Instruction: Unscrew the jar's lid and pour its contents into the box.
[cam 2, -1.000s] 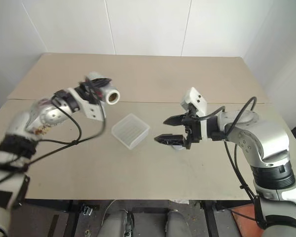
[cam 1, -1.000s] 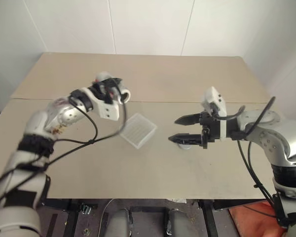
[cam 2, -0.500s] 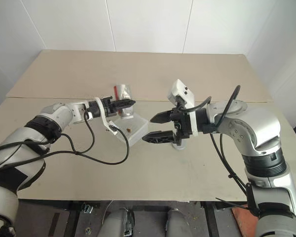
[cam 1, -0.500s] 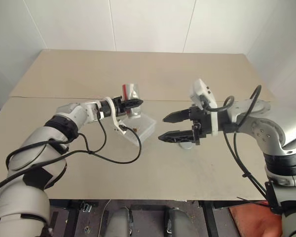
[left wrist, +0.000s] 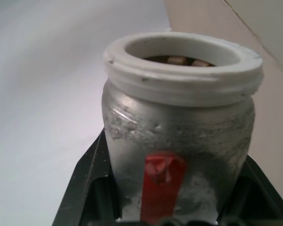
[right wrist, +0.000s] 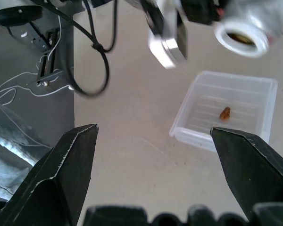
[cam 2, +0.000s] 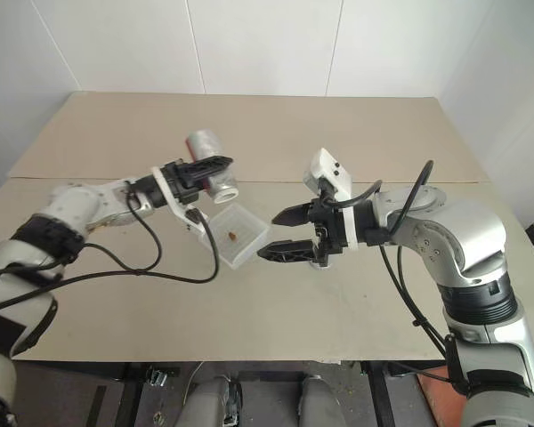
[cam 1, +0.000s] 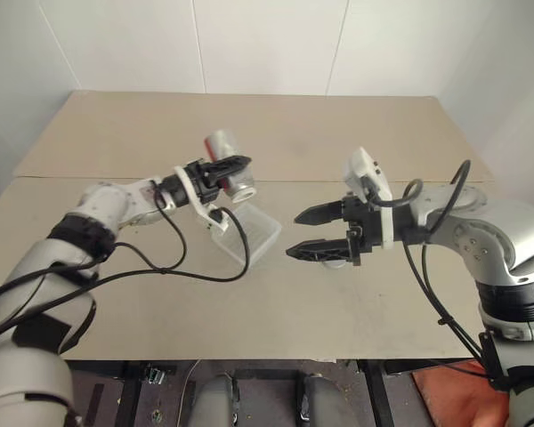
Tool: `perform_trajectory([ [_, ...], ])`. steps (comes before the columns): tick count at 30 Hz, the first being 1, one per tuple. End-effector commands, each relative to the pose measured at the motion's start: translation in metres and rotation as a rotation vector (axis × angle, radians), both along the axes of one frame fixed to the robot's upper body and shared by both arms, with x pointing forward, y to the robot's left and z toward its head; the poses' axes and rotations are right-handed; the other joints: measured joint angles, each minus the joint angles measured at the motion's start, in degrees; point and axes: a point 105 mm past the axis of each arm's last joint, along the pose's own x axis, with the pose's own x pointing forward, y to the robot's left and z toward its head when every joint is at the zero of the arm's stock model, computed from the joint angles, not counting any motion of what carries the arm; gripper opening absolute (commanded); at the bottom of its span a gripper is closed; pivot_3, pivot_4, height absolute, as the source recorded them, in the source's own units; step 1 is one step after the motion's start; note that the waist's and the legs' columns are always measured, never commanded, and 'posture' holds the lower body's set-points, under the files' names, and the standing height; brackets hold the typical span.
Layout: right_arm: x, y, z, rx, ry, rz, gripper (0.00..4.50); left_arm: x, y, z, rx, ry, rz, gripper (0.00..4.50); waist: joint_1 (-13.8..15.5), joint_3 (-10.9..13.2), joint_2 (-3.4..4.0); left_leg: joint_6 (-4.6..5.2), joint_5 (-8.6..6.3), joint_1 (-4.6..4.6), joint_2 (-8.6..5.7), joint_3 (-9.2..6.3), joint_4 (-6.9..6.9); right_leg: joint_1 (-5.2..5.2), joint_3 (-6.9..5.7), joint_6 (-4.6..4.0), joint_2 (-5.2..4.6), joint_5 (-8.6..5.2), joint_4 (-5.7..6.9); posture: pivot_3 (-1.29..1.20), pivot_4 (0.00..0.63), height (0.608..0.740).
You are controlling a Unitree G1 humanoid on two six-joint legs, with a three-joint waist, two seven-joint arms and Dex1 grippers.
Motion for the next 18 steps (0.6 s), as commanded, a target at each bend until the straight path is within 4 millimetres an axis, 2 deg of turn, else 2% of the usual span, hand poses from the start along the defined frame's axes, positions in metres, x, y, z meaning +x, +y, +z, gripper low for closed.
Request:
perform_trajectory([
  [1,-0.004,-0.002,0.014,0.046,-0.098,0.017,4.46,-0.003,0.021,0.022,-0.530,0.337,0.081,1.93,-0.1,0.0,0.03,0.00,0.00,0.02,0.01,0.01,0.03,0.00,0.03,0.00,-0.02,0.00,0.03,0.00,0.150,0.740],
  [2,-0.003,-0.002,0.015,0.057,-0.105,0.012,4.46,-0.004,0.030,0.020,-0.708,0.487,0.100,1.93,-0.2,0.0,0.03,0.00,0.00,0.04,0.04,0.00,0.06,0.02,0.08,0.00,-0.03,0.00,0.06,0.00,0.150,0.740],
  [5,0.000,-0.002,0.015,0.084,-0.120,-0.010,4.46,-0.007,0.043,0.013,-1.046,0.818,0.072,1.93,-0.1,0.0,0.02,-0.01,0.01,0.00,0.06,-0.09,0.30,0.05,0.04,0.00,0.00,0.00,0.16,0.00,0.150,0.740],
  [7,0.002,-0.002,0.016,0.103,-0.125,-0.028,4.46,-0.008,0.047,0.006,-1.164,0.951,0.059,1.93,-0.1,0.0,0.02,0.01,0.00,0.01,0.04,-0.16,0.39,0.12,0.02,0.01,0.05,0.00,0.14,0.00,0.150,0.740],
  [9,0.005,-0.001,0.018,0.124,-0.121,-0.050,4.46,-0.009,0.050,-0.007,-1.231,1.054,0.070,1.93,-0.1,0.0,0.02,0.01,0.00,0.13,0.01,-0.18,0.43,0.21,0.03,0.01,0.06,0.00,0.06,0.00,0.150,0.740],
  [13,0.006,-0.002,0.021,0.151,-0.128,-0.078,4.46,-0.010,0.050,-0.033,-1.352,1.200,0.090,1.93,-0.2,0.0,0.02,0.04,-0.02,1.17,0.01,-0.14,0.24,1.26,0.03,0.01,0.08,-0.03,-0.18,0.00,0.150,0.740],
  [18,0.007,-0.004,0.025,0.172,-0.132,-0.098,4.46,-0.010,0.049,-0.061,-1.377,1.223,0.141,1.93,0.1,0.0,0.02,0.02,-0.02,1.21,0.01,-0.17,0.23,1.28,0.04,-0.01,0.10,-0.02,-0.17,0.00,0.150,0.740],
])
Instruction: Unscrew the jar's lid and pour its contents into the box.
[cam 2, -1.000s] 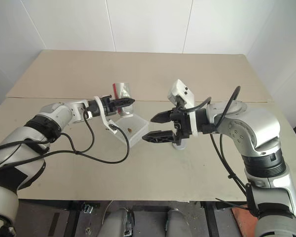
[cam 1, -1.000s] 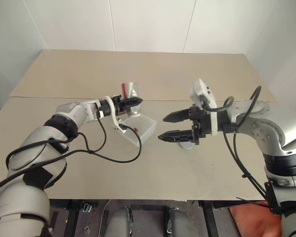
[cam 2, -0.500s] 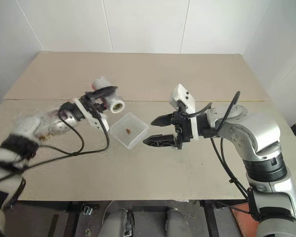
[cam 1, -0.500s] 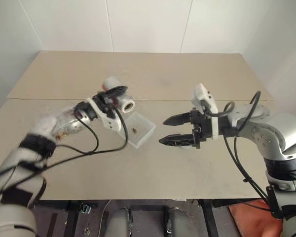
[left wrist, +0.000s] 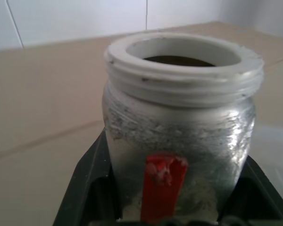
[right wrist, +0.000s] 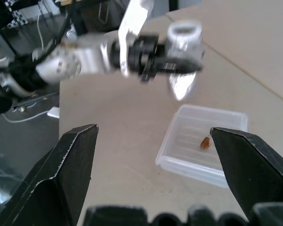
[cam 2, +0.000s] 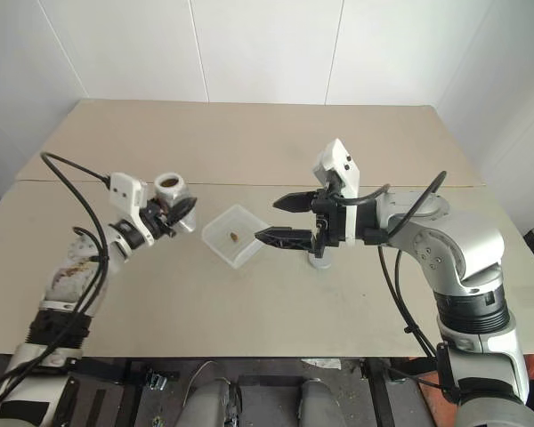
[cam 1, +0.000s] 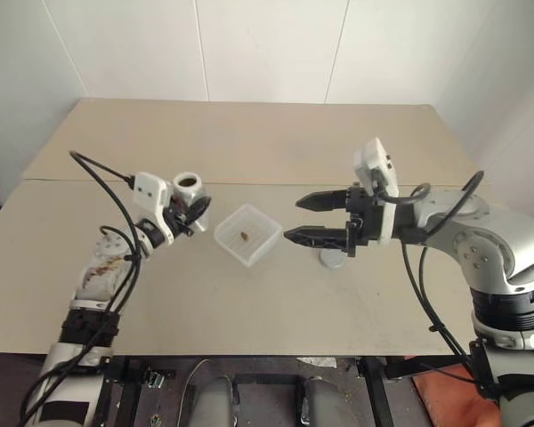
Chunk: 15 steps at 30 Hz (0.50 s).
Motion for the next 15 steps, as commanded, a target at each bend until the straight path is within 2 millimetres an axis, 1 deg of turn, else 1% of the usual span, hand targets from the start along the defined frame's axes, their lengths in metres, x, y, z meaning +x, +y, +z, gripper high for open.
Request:
perform_trajectory([
  [1,-0.004,-0.002,0.013,0.039,-0.045,-0.004,4.46,0.001,0.006,0.001,0.007,-0.044,0.034,1.93,0.1,0.0,0.00,0.00,0.00,-0.01,0.00,0.00,0.00,-0.01,0.00,0.00,0.00,0.00,-0.02,0.00,0.150,0.740],
  [5,-0.007,-0.001,0.014,0.045,-0.048,0.001,4.46,0.000,0.003,-0.011,0.044,-0.059,0.031,1.93,0.2,0.0,0.00,0.01,0.00,-0.02,0.00,0.02,-0.02,-0.01,0.01,-0.01,0.00,0.01,-0.07,0.00,0.150,0.740],
  [7,-0.008,-0.001,0.014,0.045,-0.050,0.002,4.50,0.000,0.005,-0.017,0.065,-0.048,0.037,2.67,0.2,0.0,0.00,0.01,0.00,-0.02,0.00,0.01,-0.02,-0.01,0.01,-0.01,0.00,0.01,-0.07,0.00,0.150,0.740],
  [9,-0.008,-0.001,0.014,0.046,-0.050,0.000,4.50,0.000,0.008,-0.021,0.070,-0.041,0.040,3.23,0.2,0.0,0.00,0.01,0.00,-0.02,0.00,0.01,-0.02,-0.01,0.01,-0.02,0.00,0.01,-0.07,0.00,0.150,0.740],
  [13,-0.007,-0.002,0.015,0.046,-0.052,-0.004,4.50,-0.004,0.013,-0.016,0.067,-0.053,0.045,4.49,0.2,0.0,0.00,0.02,-0.01,-0.02,0.01,0.01,-0.06,-0.01,0.01,-0.02,-0.01,0.01,-0.13,0.00,0.150,0.740],
  [14,-0.007,-0.003,0.014,0.045,-0.052,-0.006,4.50,-0.007,0.015,-0.014,0.078,-0.059,0.042,4.49,0.2,0.0,0.00,0.02,-0.01,-0.02,0.01,0.01,-0.09,-0.01,0.01,-0.02,-0.01,0.01,-0.16,0.00,0.150,0.740],
  [15,-0.007,-0.004,0.014,0.042,-0.050,-0.008,4.50,-0.015,0.019,-0.011,0.087,-0.063,0.027,4.49,0.2,0.0,0.00,0.02,-0.01,-0.03,0.01,0.00,-0.11,-0.01,0.00,-0.02,-0.01,0.02,-0.20,0.00,0.150,0.740],
])
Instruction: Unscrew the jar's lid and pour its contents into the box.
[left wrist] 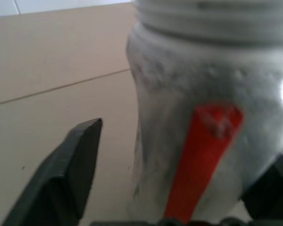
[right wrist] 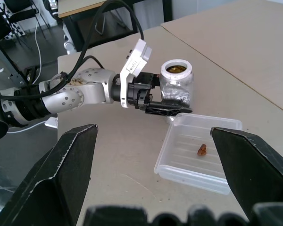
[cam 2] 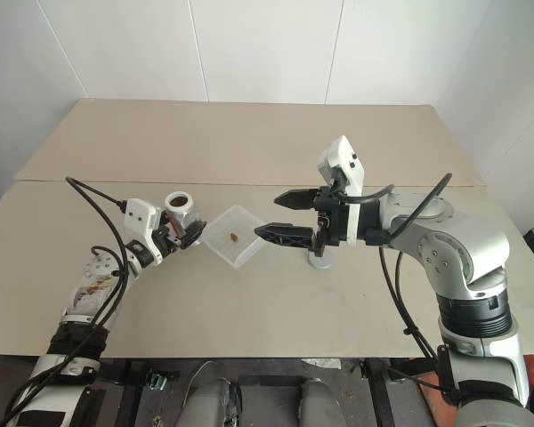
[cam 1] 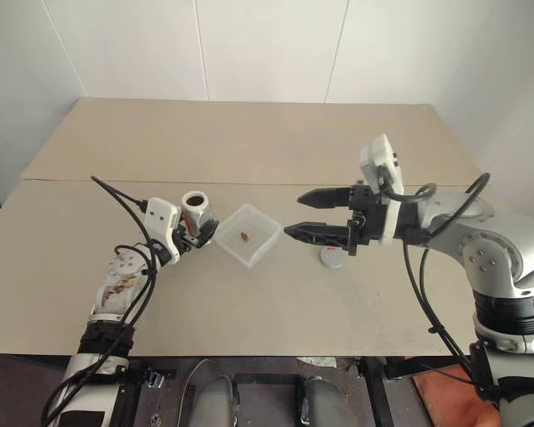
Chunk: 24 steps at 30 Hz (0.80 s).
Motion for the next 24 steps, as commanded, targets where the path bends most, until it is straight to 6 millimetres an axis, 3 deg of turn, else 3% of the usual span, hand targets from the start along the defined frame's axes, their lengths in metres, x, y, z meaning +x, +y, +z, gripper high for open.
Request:
perform_trajectory([
  [1,-0.005,-0.005,0.010,0.011,-0.043,0.001,4.50,-0.017,0.009,0.024,0.027,-0.075,-0.035,4.49,-0.2,0.0,0.00,0.00,0.00,-0.01,0.00,-0.01,-0.04,0.00,-0.01,0.00,0.00,0.00,-0.06,0.00,0.150,0.740],
  [5,-0.004,-0.015,0.006,-0.003,-0.033,-0.008,4.50,-0.058,0.019,0.032,0.081,-0.032,-0.147,4.49,-0.6,0.0,0.00,0.02,-0.02,-0.07,0.02,-0.04,-0.35,-0.18,0.12,-0.01,-0.03,0.00,-0.21,0.00,0.150,0.740],
  [8,-0.001,-0.023,0.001,-0.022,-0.027,-0.030,4.50,-0.103,0.033,0.055,0.134,0.004,-0.243,4.49,-1.1,0.0,-0.03,0.02,-0.02,-0.14,0.06,-0.03,-0.35,-0.26,0.11,-0.02,0.00,0.00,-0.26,0.00,0.150,0.740],
  [15,0.006,-0.051,-0.009,-0.067,-0.073,-0.095,4.50,-0.161,0.042,0.107,0.194,0.037,-0.468,4.49,-0.3,0.0,0.02,0.00,-0.01,0.10,0.02,-0.03,-0.33,-0.10,0.11,-0.07,-0.06,-0.05,-0.29,0.00,0.150,0.740],
  [18,0.005,-0.059,-0.017,-0.087,-0.120,-0.115,4.50,-0.166,0.052,0.120,0.187,0.029,-0.483,4.49,-0.2,0.0,0.02,-0.02,-0.01,0.16,0.06,0.14,-0.39,-0.08,0.09,-0.11,0.01,-0.15,-0.29,0.00,0.150,0.740],
  [24,-0.003,-0.071,-0.021,-0.117,-0.133,-0.131,4.50,-0.162,0.053,0.118,0.192,0.001,-0.469,4.49,-0.2,0.0,0.05,-0.03,-0.01,0.18,0.06,0.21,-0.44,-0.09,0.17,-0.13,0.05,-0.15,-0.29,0.00,0.150,0.740],
])
